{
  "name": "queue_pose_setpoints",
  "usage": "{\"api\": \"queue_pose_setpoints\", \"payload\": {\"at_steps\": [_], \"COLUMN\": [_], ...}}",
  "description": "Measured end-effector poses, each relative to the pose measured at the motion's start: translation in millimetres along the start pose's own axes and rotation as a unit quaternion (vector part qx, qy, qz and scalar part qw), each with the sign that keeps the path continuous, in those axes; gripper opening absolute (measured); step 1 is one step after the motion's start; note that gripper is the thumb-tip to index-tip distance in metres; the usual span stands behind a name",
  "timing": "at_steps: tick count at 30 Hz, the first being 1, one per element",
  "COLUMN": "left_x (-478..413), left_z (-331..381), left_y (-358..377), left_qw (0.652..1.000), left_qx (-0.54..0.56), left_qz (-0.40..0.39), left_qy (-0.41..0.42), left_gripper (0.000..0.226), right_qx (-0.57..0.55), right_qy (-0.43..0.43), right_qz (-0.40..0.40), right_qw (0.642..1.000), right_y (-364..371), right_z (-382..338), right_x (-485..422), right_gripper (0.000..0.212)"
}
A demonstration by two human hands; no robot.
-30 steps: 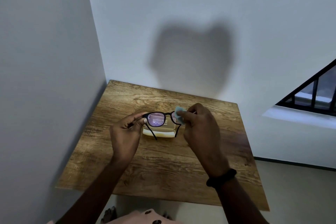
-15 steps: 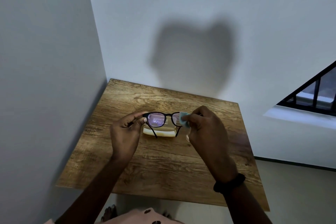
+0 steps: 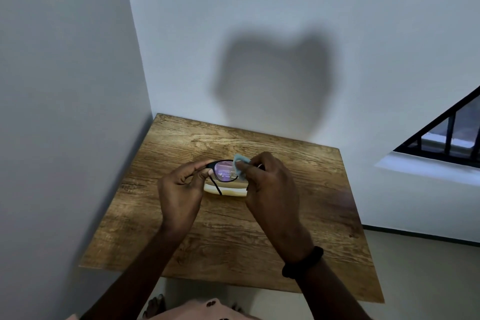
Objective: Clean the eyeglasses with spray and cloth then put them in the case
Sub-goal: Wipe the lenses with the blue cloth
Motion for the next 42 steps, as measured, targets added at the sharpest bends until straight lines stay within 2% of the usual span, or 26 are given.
{"api": "queue_pose_setpoints", "payload": {"at_steps": [3, 8, 10, 14, 17, 20, 27, 35, 39, 42], "left_x": [2, -2, -2, -5, -7, -7, -1, 4, 5, 6], "left_z": [3, -5, -5, -7, -7, -6, -7, 1, 0, 2], "left_y": [2, -4, -6, -12, -16, -15, -8, -2, 0, 2], "left_qw": [1.0, 1.0, 1.0, 0.999, 0.999, 0.998, 0.999, 0.998, 0.998, 0.998], "left_qx": [0.005, 0.005, 0.0, 0.012, 0.017, 0.029, 0.018, 0.011, 0.014, 0.009], "left_qz": [0.0, 0.006, 0.013, 0.034, 0.047, 0.05, 0.027, -0.003, -0.009, -0.02], "left_qy": [0.0, -0.01, -0.006, -0.004, -0.007, -0.006, 0.019, 0.054, 0.055, 0.063], "left_gripper": [0.028, 0.025, 0.026, 0.023, 0.022, 0.026, 0.025, 0.027, 0.025, 0.022], "right_qx": [0.022, -0.005, -0.049, -0.17, -0.173, -0.155, -0.068, 0.035, 0.014, -0.03], "right_qy": [0.014, -0.036, -0.008, 0.082, 0.111, 0.145, 0.221, 0.167, 0.165, 0.189], "right_qz": [0.023, -0.025, -0.013, 0.059, 0.067, 0.036, -0.106, -0.249, -0.242, -0.151], "right_qw": [0.999, 0.999, 0.999, 0.98, 0.976, 0.977, 0.967, 0.953, 0.956, 0.97], "right_y": [0, 10, 2, -25, -23, 11, 105, 146, 142, 114], "right_z": [2, -15, -5, 31, 60, 95, 144, 143, 138, 134], "right_x": [-3, 5, 5, 8, 17, 40, 106, 129, 126, 116], "right_gripper": [0.032, 0.038, 0.034, 0.029, 0.03, 0.031, 0.019, 0.03, 0.033, 0.037]}}
Point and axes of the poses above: each hand's wrist, its own x-axis away from the middle knuckle, its own y-axis out of the palm, z = x × y, the point moved 6 cm from there along -x, towards the middle knuckle, and after that the axes turned 1 degree about -y, right-handed, at the moved point
